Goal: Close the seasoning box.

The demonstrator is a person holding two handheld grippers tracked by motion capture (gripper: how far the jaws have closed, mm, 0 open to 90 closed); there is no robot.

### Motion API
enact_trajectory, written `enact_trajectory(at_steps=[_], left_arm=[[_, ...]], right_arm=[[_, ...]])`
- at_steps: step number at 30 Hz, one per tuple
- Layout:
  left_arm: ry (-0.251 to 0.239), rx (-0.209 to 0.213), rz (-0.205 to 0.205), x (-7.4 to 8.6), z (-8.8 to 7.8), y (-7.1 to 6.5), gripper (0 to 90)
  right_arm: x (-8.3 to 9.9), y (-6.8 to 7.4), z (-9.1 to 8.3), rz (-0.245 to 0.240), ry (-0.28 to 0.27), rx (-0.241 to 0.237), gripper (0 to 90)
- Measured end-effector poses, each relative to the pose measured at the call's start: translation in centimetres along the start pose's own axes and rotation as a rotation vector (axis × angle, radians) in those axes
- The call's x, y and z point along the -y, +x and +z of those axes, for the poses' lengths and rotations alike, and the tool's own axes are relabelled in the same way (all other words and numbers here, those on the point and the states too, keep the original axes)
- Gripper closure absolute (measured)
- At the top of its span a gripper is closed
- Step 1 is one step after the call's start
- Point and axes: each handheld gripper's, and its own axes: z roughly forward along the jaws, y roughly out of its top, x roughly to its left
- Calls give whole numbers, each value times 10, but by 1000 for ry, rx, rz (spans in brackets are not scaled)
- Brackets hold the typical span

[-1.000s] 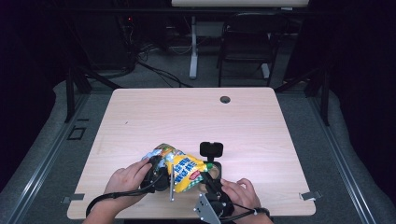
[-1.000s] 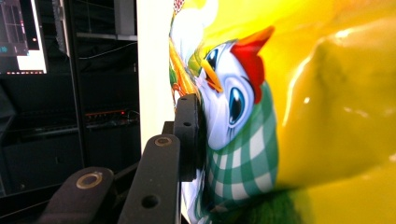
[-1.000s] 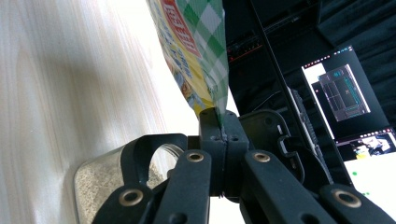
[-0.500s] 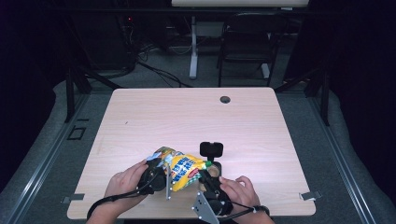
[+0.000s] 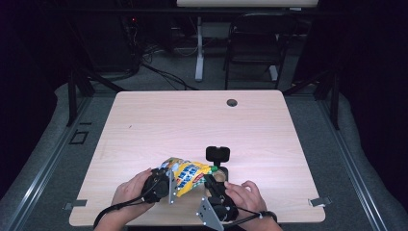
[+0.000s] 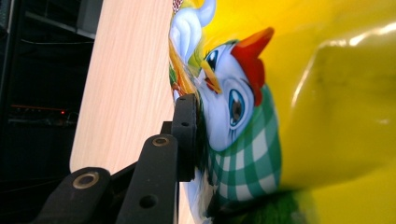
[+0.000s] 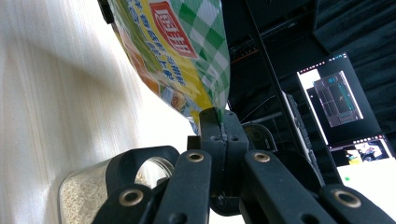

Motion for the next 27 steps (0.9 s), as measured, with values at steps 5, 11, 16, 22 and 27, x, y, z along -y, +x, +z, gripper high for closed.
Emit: enact_trajectory(at_steps=[5,11,16,22,27], left_arm=[[-9,10,-16,1,2,-1,726],[-23,29,-43,2,5,-3,708],[-35,47,-64,4,7,-5,681],[-33,63,-64,5,9,-6,653],[-41,76,-85,5,12,-8,626]], right_arm=[[0,0,0,0,3,-1,900],[1,1,2,6,-4,-3,900],[0,1,2,1,-1,-5,900],[1,2,3,1,-3,-7,900],[2,3,3,2,0,-9,900]])
